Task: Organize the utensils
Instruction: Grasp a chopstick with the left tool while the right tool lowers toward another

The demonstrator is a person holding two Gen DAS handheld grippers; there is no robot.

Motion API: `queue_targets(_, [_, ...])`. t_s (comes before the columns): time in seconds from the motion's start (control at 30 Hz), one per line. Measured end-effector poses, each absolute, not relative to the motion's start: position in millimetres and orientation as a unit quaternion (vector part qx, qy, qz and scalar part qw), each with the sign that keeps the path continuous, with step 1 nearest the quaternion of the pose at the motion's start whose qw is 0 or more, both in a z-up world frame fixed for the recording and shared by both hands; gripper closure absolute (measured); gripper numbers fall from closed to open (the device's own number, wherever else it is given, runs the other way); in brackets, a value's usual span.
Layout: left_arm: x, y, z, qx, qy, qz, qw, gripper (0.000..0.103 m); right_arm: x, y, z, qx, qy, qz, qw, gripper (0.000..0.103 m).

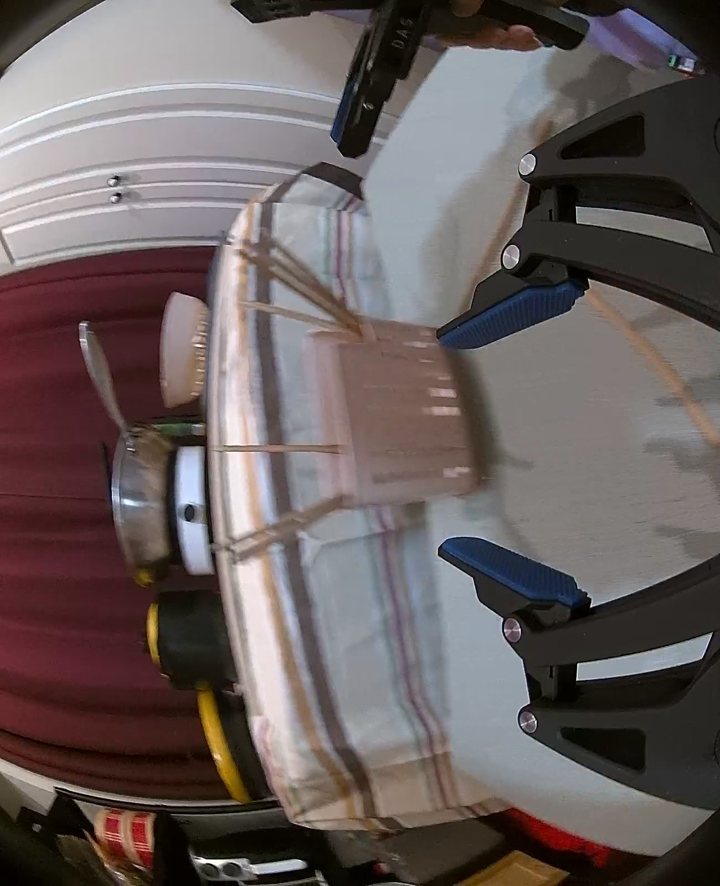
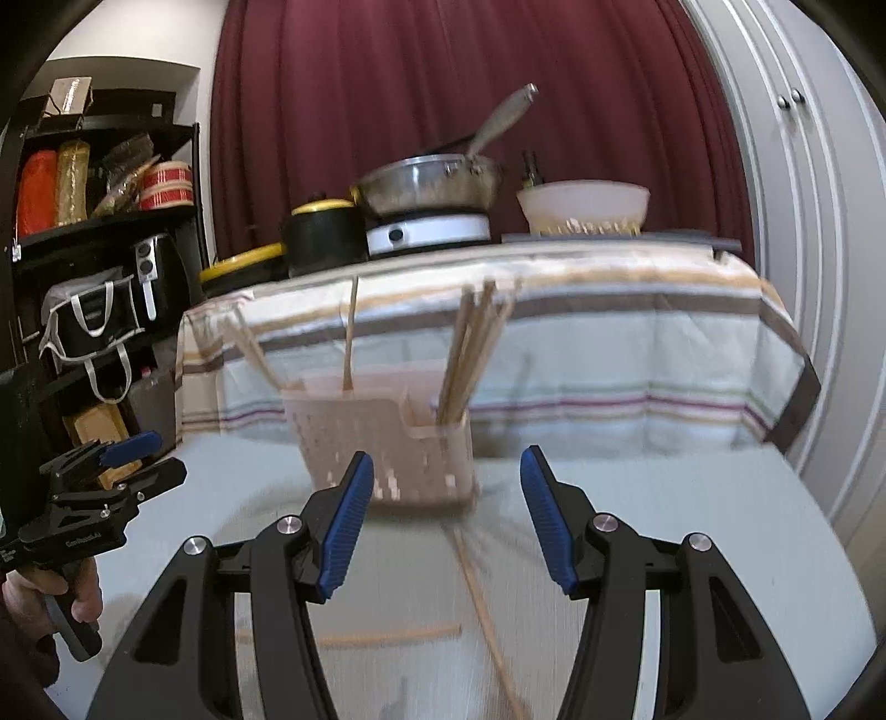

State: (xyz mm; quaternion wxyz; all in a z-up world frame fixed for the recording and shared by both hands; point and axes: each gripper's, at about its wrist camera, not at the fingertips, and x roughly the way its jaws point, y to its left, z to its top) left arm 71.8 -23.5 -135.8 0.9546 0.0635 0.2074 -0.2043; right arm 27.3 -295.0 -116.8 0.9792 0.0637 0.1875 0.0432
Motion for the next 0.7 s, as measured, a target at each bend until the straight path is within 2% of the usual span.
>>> queue_targets(0.47, [43,-16,-224,0.077,0.301,-0.242,0.919,0.047,-13,-284,-177,0.063,0.246,0.040,0.966,0.048])
queue_targets(0.7, [47,-22,-236,0.084,0.336,-0.245,0.906,0.052,-15,-279,-181,0.061,0.249,0.045,0.966,0.048])
